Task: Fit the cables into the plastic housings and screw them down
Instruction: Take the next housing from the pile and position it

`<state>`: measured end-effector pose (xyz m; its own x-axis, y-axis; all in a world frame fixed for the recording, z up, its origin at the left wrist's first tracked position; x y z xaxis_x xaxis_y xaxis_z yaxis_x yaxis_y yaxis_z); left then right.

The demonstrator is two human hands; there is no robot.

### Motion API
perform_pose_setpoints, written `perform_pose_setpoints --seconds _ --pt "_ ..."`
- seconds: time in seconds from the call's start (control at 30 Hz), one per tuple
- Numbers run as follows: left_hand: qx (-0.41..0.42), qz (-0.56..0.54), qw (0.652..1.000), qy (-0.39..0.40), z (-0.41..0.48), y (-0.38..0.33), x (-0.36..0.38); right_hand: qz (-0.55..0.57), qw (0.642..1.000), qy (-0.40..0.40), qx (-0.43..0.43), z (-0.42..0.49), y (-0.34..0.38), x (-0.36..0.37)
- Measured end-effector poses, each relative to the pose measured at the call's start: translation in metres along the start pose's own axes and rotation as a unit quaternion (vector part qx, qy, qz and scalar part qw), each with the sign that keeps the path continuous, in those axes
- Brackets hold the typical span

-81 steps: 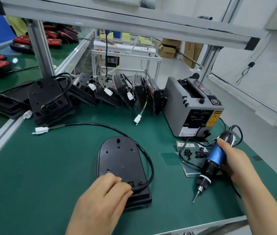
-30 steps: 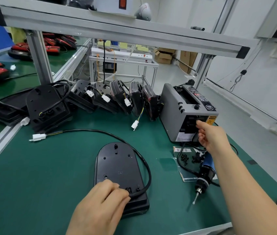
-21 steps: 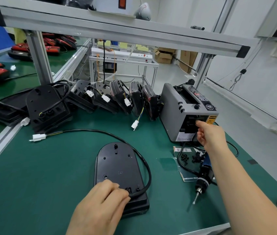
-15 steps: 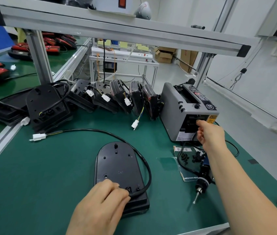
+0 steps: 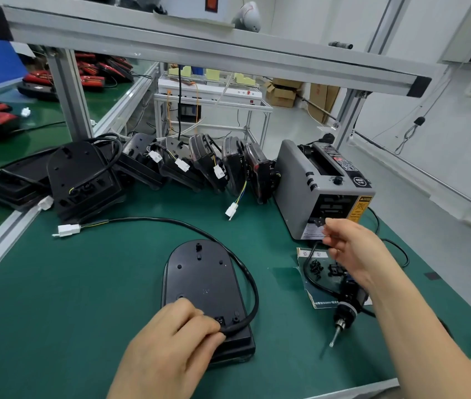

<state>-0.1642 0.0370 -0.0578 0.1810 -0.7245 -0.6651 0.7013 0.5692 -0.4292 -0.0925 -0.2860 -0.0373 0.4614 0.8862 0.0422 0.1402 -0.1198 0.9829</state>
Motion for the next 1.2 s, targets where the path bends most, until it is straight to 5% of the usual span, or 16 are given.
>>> perform_pose_setpoints --seconds 0.23,0.37,0.53,0.7,0.83,1.2 --pt "-0.146 -0.131 0.977 0.084 0.024 0.018 -0.015 0.119 0.982 0.133 0.061 -0.029 0.002 0.022" --pt "-0.149 -0.116 0.977 0.094 0.063 0.017 -0.003 0.216 0.951 0.199 0.099 -0.042 0.005 0.045" --pt "-0.153 -0.141 0.958 0.196 0.114 0.0 0.039 0.273 0.922 0.259 0.096 -0.051 0.009 0.062" --pt "-0.278 -0.408 0.834 0.248 0.132 -0.014 0.073 0.279 0.92 0.259 0.096 -0.053 0.008 0.067" --pt "-0.313 -0.456 0.796 0.245 0.134 -0.01 0.082 0.279 0.923 0.246 0.098 -0.053 0.008 0.059" --pt "-0.264 -0.252 0.865 0.344 0.139 -0.005 0.112 0.235 0.96 0.147 0.047 -0.042 0.011 0.036"
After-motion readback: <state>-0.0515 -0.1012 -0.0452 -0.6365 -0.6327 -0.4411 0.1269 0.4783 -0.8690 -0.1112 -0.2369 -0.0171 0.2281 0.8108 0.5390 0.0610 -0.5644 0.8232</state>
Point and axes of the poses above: each hand's wrist, its own z-axis towards the middle knuckle, its own x-axis out of the palm, y = z × x, the point moved 3 cm from there along z, towards the middle knuckle, and after that the axes turned 1 degree about x, right-handed, at the moved point
